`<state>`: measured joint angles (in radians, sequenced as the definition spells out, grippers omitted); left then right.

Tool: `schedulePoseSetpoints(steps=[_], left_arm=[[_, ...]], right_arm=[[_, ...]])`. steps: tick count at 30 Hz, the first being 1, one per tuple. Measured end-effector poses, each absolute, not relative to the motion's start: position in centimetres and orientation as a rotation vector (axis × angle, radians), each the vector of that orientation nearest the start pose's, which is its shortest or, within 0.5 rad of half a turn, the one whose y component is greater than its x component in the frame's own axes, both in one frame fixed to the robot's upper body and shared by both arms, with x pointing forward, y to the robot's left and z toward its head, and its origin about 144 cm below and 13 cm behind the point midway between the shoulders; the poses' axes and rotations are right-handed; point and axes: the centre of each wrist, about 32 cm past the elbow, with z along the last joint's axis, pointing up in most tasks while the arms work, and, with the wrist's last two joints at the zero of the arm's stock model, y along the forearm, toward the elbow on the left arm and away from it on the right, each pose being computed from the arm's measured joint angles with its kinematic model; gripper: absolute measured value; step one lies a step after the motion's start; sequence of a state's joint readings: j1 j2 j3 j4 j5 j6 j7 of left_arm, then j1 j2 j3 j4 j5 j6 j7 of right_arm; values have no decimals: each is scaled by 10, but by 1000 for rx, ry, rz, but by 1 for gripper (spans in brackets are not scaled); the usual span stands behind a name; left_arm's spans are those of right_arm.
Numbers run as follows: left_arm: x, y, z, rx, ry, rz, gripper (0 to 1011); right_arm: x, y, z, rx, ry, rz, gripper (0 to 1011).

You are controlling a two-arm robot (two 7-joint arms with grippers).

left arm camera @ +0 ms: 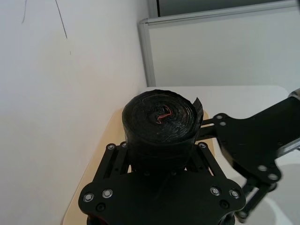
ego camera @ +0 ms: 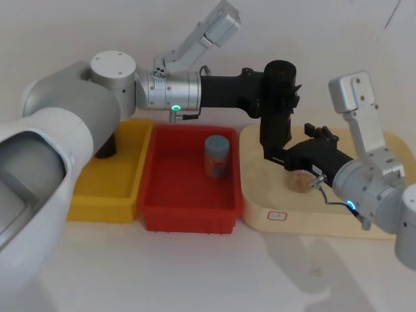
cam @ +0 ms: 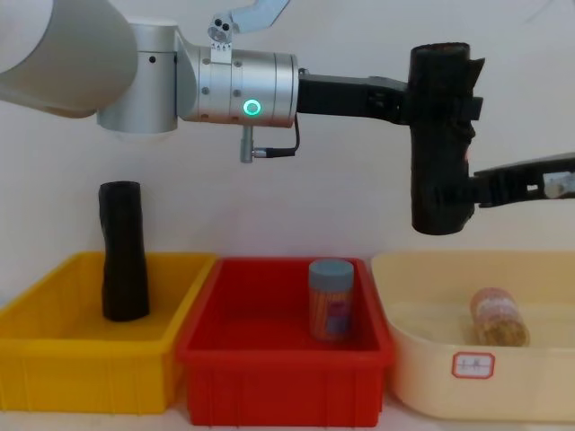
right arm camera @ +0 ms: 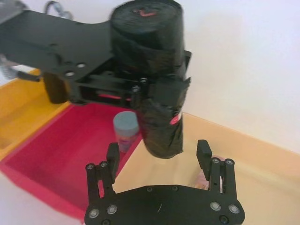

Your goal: Pick up the garbage bag with the one hand and transfer it to the other hand.

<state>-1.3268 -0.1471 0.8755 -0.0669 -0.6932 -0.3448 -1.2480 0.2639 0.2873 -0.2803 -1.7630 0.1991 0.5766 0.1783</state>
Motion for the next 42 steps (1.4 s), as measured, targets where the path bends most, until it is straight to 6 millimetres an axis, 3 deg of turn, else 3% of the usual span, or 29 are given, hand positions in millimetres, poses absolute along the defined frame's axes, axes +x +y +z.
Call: schedulePoseSetpoints(steps=[16, 42], left_arm=[[716, 121, 1314, 87, -177, 84, 446], [716, 121, 1314, 87, -177, 85, 446]], right_arm=[[522, -196, 1267, -235, 56, -1187, 1001], [551, -183, 1268, -207, 81, -1155, 1001]])
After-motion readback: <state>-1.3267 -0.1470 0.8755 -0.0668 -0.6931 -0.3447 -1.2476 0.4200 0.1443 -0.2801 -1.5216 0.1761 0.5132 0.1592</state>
